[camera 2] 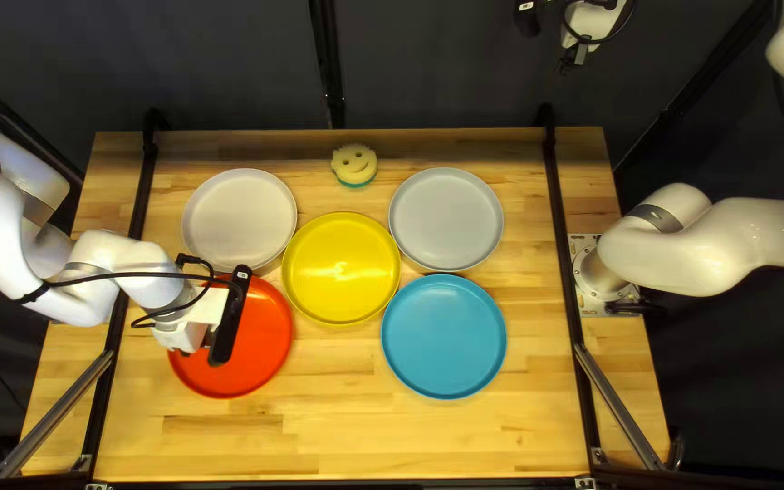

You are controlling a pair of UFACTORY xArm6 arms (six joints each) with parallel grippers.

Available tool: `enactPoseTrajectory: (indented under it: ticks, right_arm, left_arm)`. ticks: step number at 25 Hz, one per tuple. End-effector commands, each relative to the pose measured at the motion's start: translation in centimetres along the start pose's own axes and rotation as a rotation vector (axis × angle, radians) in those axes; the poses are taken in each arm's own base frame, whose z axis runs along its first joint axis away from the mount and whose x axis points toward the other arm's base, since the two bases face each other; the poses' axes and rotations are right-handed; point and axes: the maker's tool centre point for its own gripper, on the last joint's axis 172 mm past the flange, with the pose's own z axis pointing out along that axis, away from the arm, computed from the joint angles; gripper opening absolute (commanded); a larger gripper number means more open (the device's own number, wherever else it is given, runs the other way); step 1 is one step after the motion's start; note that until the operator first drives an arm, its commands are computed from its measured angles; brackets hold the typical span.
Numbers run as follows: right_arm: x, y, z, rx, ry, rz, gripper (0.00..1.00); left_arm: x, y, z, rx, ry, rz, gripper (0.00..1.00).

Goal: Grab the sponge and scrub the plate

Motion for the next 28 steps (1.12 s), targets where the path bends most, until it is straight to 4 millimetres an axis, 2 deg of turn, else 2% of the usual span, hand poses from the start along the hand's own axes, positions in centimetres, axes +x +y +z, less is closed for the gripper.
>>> enactPoseTrajectory:
  ticks: [1,8,14,19,28]
  right_arm:
    - [0.0,0.0,0.0,0.000,0.000,0.000,1.00]
    - [0.0,0.0,0.0,0.000,0.000,0.000,1.00]
    - [0.0,0.0,0.0,0.000,0.000,0.000,1.00]
    - [0.0,0.0,0.0,0.000,0.000,0.000,1.00]
    - [0.0,0.0,0.0,0.000,0.000,0.000,1.00]
  left_arm:
    - [1.3,2.2,0.1,0.000,0.006,0.011,0.00]
    - [3.9,6.7,-1.8,0.030,0.011,0.027,0.00]
    - [5.0,7.3,-2.6,0.048,0.010,0.033,0.00]
    - [4.7,6.0,-2.0,0.050,0.008,0.030,0.00]
    - [4.6,1.6,-2.1,0.068,0.001,0.014,0.00]
